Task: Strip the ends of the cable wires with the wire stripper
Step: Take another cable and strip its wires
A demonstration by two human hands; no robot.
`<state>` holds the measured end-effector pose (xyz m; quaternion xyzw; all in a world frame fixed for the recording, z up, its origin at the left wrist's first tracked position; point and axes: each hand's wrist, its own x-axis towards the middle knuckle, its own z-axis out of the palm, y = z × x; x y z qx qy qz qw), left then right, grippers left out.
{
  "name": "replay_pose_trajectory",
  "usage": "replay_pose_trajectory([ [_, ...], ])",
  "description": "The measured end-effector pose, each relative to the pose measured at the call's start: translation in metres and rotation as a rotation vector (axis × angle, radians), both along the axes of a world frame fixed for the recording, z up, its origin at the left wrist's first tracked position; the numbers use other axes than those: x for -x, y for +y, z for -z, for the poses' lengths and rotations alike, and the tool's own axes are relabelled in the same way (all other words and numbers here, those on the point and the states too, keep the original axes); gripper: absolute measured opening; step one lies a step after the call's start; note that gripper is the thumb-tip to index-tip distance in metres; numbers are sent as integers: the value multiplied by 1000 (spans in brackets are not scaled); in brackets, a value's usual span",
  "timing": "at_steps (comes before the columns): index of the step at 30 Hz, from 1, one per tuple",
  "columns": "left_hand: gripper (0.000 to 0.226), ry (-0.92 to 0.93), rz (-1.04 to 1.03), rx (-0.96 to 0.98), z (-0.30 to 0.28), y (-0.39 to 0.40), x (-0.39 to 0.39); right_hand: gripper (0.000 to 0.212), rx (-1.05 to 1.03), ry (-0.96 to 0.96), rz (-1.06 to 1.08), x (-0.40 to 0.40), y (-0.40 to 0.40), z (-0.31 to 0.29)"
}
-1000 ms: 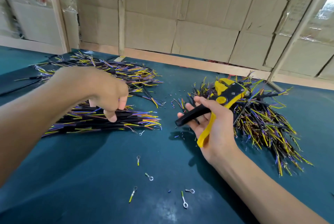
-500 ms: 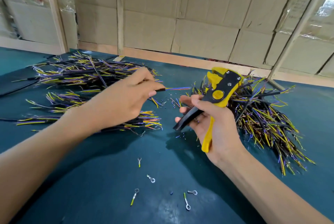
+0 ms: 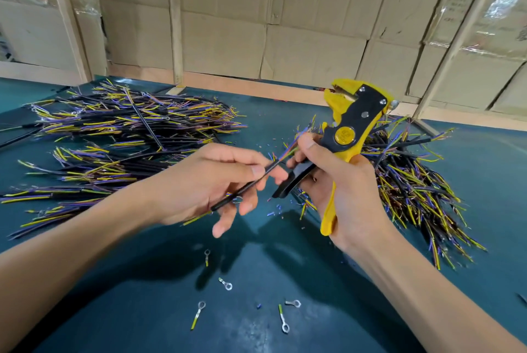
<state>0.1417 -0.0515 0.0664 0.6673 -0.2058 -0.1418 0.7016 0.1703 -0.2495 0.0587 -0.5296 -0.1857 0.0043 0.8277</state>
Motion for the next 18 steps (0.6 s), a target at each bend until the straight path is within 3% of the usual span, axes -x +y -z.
replay_pose_trajectory([
  [4, 27, 37, 51, 23, 2, -2, 0, 8, 77, -24, 40, -3, -5, 2],
  [10, 17, -186, -215, -60, 8, -13, -2, 7, 97, -53, -24, 2, 0, 5],
  [14, 23, -216, -293, -107, 11, -13, -2, 10, 123, -57, -3, 3, 1, 5],
  [18, 19, -194, -367, 11, 10, -15, -3, 18, 134, -46, 13, 3, 2, 5],
])
